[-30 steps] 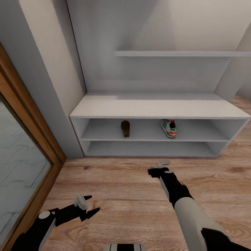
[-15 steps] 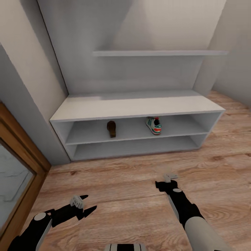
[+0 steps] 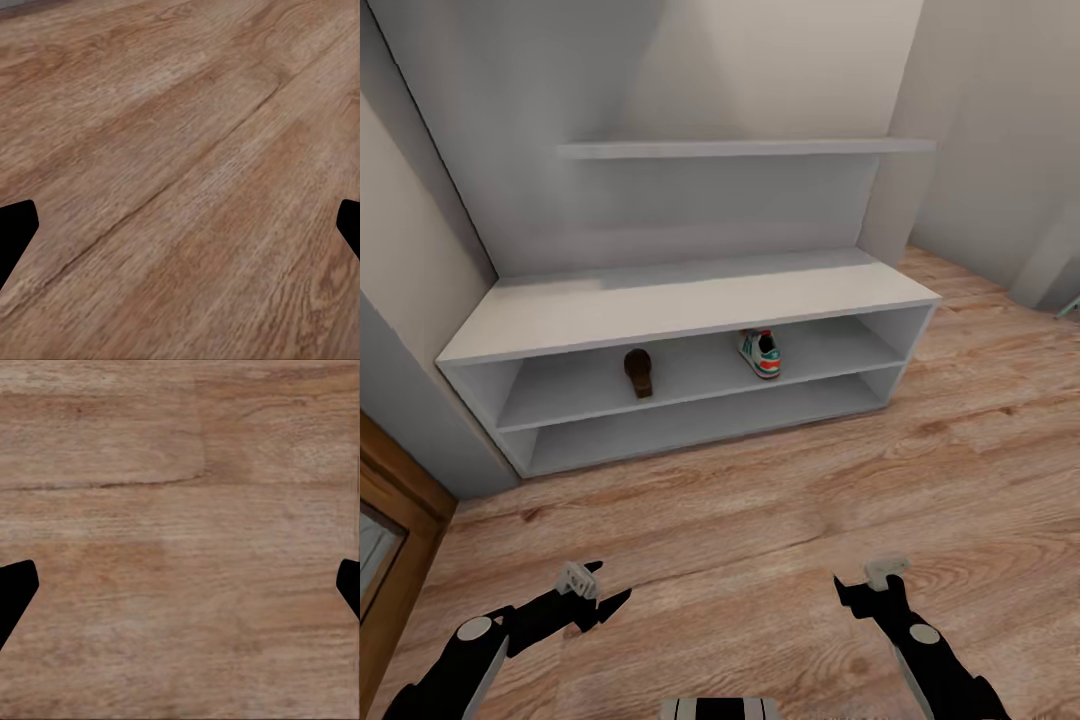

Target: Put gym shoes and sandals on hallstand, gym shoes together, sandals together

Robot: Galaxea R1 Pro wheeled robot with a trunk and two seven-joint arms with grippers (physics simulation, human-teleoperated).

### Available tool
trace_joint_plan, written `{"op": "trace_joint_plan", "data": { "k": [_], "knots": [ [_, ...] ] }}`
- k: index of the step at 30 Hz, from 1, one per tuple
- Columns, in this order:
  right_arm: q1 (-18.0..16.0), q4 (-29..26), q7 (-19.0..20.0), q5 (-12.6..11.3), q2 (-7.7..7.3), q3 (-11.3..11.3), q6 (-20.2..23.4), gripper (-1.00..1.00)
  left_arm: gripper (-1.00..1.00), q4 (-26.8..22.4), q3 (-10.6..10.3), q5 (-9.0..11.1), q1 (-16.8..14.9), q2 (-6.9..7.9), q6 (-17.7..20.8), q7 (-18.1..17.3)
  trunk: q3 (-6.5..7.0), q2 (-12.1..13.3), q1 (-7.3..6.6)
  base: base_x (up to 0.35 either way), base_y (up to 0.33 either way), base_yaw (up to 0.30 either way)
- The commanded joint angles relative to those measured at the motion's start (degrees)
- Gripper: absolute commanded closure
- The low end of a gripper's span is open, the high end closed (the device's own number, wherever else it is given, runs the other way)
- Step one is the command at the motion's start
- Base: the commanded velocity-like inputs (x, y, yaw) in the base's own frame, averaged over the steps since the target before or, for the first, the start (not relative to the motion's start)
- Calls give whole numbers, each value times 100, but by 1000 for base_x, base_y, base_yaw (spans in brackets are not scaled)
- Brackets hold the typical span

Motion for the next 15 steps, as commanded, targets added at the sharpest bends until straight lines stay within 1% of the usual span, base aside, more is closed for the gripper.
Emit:
{"op": "trace_joint_plan", "data": {
  "k": [1,2,3,4,5,6,7,10,11,13,14,15],
  "knots": [
    [98,6,163,11,-95,-93,-109,-100,-100,6,25,-70,7,-2,-44,7,-7,-2,-1,0,0,-271],
    [197,7,239,-80,-173,-184,-183,-100,-100,12,32,-86,12,0,-48,26,-9,-2,-1,0,0,-271],
    [243,8,271,-131,-204,-237,-215,-100,-100,15,35,-92,14,1,-50,33,-11,-2,-1,0,0,-271],
    [368,4,374,-277,-298,-421,-305,-100,-100,19,40,-103,17,3,-53,49,-14,-2,-1,0,0,-271],
    [494,6,661,-395,-420,-633,-408,-100,-100,22,46,-108,20,4,-58,91,-16,-2,-1,0,0,-272],
    [641,8,1253,-449,-579,-840,-489,-100,-100,25,47,-103,21,-10,-62,258,-18,-2,-1,0,0,-267],
    [712,9,1488,-459,-625,-927,-506,-100,-100,28,46,-97,21,-22,-63,360,-20,-2,-1,0,0,-256],
    [799,9,1706,-467,-656,-1012,-525,-100,-100,34,44,-96,21,-46,-64,501,-26,-2,-1,0,0,-244],
    [841,9,1783,-471,-658,-1044,-545,-100,-100,37,38,-94,21,-61,-64,603,-27,-2,-1,0,0,-226],
    [872,10,1828,-469,-652,-1065,-590,-100,-100,38,31,-92,21,-74,-67,709,-29,-2,-1,0,0,-218],
    [892,15,1854,-469,-647,-1078,-657,-100,-100,39,22,-91,21,-89,-70,805,-30,-2,-1,0,0,-207],
    [922,65,1878,-472,-645,-1103,-841,-100,-100,41,11,-91,21,-161,-72,957,-30,-2,-1,0,0,-225]
  ]
}}
